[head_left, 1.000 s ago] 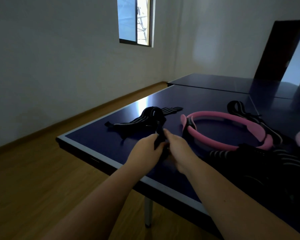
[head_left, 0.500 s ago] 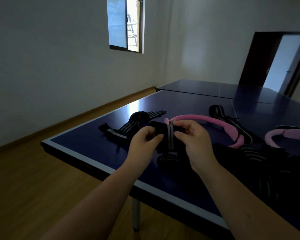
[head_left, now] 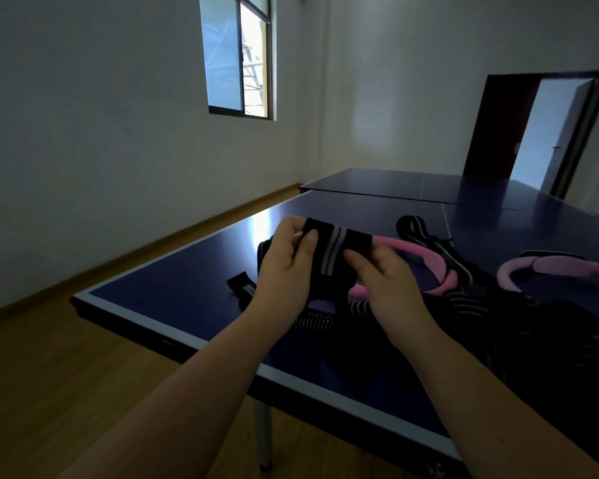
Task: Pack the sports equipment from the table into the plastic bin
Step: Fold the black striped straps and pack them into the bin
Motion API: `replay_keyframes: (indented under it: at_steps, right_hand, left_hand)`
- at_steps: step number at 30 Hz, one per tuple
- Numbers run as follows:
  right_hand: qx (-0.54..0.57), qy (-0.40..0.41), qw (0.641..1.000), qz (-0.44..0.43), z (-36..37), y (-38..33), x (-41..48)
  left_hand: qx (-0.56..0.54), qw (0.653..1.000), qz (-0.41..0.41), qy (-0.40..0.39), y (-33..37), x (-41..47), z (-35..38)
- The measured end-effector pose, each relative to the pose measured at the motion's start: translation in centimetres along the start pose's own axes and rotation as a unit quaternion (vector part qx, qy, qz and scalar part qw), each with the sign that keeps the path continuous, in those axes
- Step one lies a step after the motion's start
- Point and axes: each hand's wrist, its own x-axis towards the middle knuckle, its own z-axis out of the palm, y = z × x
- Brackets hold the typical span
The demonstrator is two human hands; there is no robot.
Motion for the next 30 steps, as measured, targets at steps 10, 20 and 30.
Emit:
replay_keyframes:
  at_steps: [10,20,30]
  right_hand:
    - [0.109,0.134,0.983,0.065,0.1,-0.9,2.0]
    - [0.163,0.152,0.969,0.108,-0.5,-0.2,2.3]
    - [-0.053,0.117,0.979,-0.159,-0.5,-0.1,1.0]
  left_hand:
    - [0.112,0.978,-0.101,-0.142,-1.1,0.9,-1.0]
    - [0.249,0.936,-0.168,-0.184,-6.1,0.7,-2.5]
    - [0.047,0.981,-0.156,-0.103,-5.1,0.3,-1.6]
